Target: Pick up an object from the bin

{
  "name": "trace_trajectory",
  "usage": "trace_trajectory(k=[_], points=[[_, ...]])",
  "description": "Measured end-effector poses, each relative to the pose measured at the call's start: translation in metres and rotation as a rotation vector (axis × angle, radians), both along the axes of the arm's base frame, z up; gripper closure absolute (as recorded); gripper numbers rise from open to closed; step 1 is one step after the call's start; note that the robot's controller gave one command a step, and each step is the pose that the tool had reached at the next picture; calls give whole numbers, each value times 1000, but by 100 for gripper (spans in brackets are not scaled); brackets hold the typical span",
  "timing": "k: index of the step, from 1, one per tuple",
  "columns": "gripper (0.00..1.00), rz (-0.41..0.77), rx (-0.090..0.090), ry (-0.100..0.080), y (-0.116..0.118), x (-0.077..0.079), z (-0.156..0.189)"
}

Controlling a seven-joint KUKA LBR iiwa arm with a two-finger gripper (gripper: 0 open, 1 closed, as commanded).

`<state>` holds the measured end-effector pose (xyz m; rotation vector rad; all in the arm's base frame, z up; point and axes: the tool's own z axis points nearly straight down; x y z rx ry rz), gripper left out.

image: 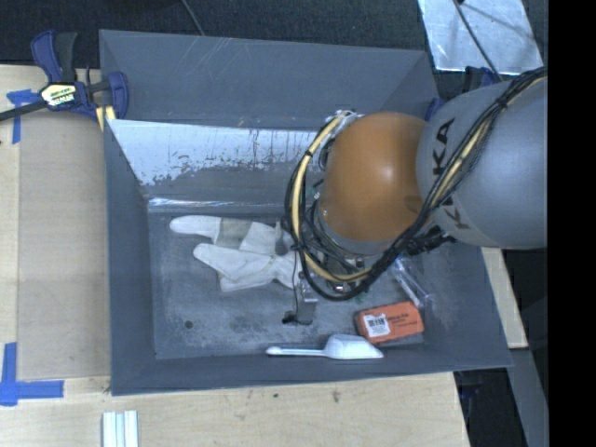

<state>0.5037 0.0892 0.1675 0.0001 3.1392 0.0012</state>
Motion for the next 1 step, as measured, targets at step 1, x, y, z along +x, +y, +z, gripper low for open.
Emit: trace_trajectory(k=[1], points=[[0, 49, 1, -9, 26, 60, -72]])
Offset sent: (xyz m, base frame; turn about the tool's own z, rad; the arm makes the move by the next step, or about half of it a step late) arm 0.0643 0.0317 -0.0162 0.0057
